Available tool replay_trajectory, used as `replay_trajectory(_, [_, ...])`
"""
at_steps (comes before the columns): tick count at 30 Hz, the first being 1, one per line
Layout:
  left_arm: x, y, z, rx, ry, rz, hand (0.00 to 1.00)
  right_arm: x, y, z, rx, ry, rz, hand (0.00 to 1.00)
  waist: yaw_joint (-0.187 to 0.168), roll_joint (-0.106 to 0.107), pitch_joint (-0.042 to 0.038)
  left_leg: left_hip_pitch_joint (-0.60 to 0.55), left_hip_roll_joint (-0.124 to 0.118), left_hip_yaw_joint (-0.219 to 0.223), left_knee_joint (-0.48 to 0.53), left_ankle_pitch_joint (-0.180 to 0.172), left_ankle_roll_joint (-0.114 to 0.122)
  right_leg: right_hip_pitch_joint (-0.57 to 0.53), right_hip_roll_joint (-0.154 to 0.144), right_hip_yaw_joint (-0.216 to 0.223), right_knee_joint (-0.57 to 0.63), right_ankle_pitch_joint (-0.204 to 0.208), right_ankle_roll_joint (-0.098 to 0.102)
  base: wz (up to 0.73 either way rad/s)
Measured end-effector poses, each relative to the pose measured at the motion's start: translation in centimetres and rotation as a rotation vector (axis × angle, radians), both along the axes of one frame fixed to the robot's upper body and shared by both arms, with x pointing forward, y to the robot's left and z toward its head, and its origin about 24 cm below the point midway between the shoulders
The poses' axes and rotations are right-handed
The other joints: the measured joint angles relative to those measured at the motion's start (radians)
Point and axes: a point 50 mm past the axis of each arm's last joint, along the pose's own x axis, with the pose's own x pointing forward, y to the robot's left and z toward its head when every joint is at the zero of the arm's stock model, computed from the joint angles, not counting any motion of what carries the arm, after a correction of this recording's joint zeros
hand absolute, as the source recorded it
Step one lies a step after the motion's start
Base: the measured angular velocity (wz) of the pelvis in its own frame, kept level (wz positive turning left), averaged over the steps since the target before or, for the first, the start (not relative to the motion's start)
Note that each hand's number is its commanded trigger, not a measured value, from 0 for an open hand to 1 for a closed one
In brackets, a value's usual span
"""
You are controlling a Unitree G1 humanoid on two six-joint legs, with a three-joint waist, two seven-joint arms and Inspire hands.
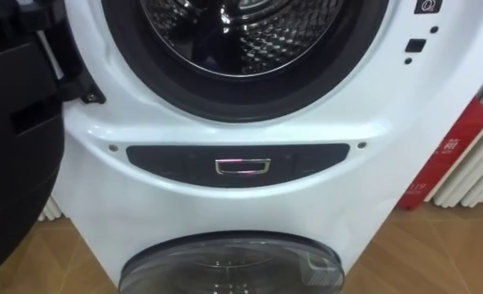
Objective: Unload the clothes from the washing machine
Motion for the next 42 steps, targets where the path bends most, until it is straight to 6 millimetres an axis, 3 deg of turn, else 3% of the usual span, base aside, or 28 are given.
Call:
replay_trajectory(6, [-0.1,0.1,0.0,0.044,0.018,-0.018,0.0,0.2,-0.2,0.1,-0.024,-0.013,0.011,0.0,-0.004,0.015,-0.0034,0.002,0.002,-0.001,0.0,0.0,0.0,0.005,0.0,-0.01,0.0,0.0,0.0,0.04])
replay_trajectory(23, [-0.6,-0.2,-0.1,0.062,0.027,-0.03,0.0,0.5,0.5,0.1,0.004,-0.038,0.048,0.0,0.003,-0.002,0.0046,-0.002,0.003,0.008,0.01,-0.001,-0.001,0.007,0.004,-0.011,-0.001,-0.001,-0.001,0.0])
replay_trajectory(27, [-0.7,-0.1,0.0,0.063,0.017,-0.028,0.0,0.5,0.4,0.1,-0.003,-0.042,0.086,0.0,0.016,0.004,0.0061,-0.066,0.016,0.004,0.178,-0.03,-0.022,0.002,0.009,-0.009,0.017,-0.009,-0.015,-0.14])
replay_trajectory(30, [0.4,0.0,0.1,0.05,-0.025,-0.007,0.0,0.8,-0.1,0.3,-0.016,-0.054,0.12,0.0,0.024,0.011,-0.0029,-0.147,0.044,0.002,0.315,-0.046,-0.038,-0.029,0.02,-0.013,0.023,-0.008,-0.042,-0.14])
replay_trajectory(32, [0.8,-0.4,0.2,0.026,-0.045,-0.013,0.0,1.2,-0.7,0.6,-0.042,-0.063,0.144,0.0,0.026,0.04,0.0066,-0.176,0.085,0.019,0.494,-0.071,-0.024,-0.032,0.045,-0.015,0.045,-0.018,-0.064,-0.22])
replay_trajectory(33, [0.7,-0.6,0.1,0.012,-0.042,-0.015,0.0,1.2,-1.0,0.7,-0.051,-0.065,0.149,0.0,0.019,0.056,0.0014,-0.172,0.11,0.024,0.589,-0.074,-0.022,-0.035,0.064,-0.024,0.066,-0.028,-0.076,-0.24])
replay_trajectory(34, [1.3,-0.7,0.2,0.004,-0.059,-0.019,0.0,1.4,-1.2,0.8,-0.057,-0.068,0.152,0.0,0.015,0.07,-0.0042,-0.152,0.117,0.021,0.64,-0.067,-0.031,-0.051,0.071,-0.057,0.095,-0.04,-0.084,-0.25])
replay_trajectory(36, [2.9,-0.8,0.4,-0.003,-0.101,-0.023,0.0,1.5,-1.2,0.8,-0.059,-0.072,0.152,0.0,0.004,0.072,-0.0038,-0.096,0.107,0.006,0.666,-0.061,-0.054,-0.076,0.073,-0.1,0.128,-0.045,-0.09,-0.03])
replay_trajectory(38, [4.6,-1.1,0.7,-0.021,-0.143,-0.046,0.0,1.8,-1.3,0.9,-0.059,-0.094,0.133,0.0,-0.032,0.076,-0.0018,-0.035,0.109,-0.005,0.632,-0.065,-0.063,-0.101,0.073,-0.139,0.149,-0.044,-0.092,0.45])
replay_trajectory(40, [7.1,-1.9,1.2,-0.043,-0.202,-0.105,0.0,2.0,-1.6,1.0,-0.066,-0.117,0.098,0.0,-0.058,0.088,0.0014,0.061,0.112,-0.009,0.483,-0.087,-0.096,-0.154,0.073,-0.171,0.178,-0.04,-0.098,0.43])
replay_trajectory(41, [7.7,-2.1,1.3,-0.047,-0.216,-0.115,0.0,2.1,-1.6,1.0,-0.065,-0.125,0.091,0.0,-0.064,0.091,0.0024,0.08,0.114,-0.013,0.441,-0.088,-0.097,-0.169,0.073,-0.182,0.182,-0.035,-0.098,0.33])
replay_trajectory(42, [8.8,-2.2,1.6,-0.046,-0.242,-0.132,0.0,2.2,-1.5,1.0,-0.059,-0.137,0.073,0.0,-0.063,0.091,0.0055,0.108,0.114,-0.021,0.338,-0.108,-0.103,-0.205,0.072,-0.188,0.204,-0.023,-0.1,0.23])
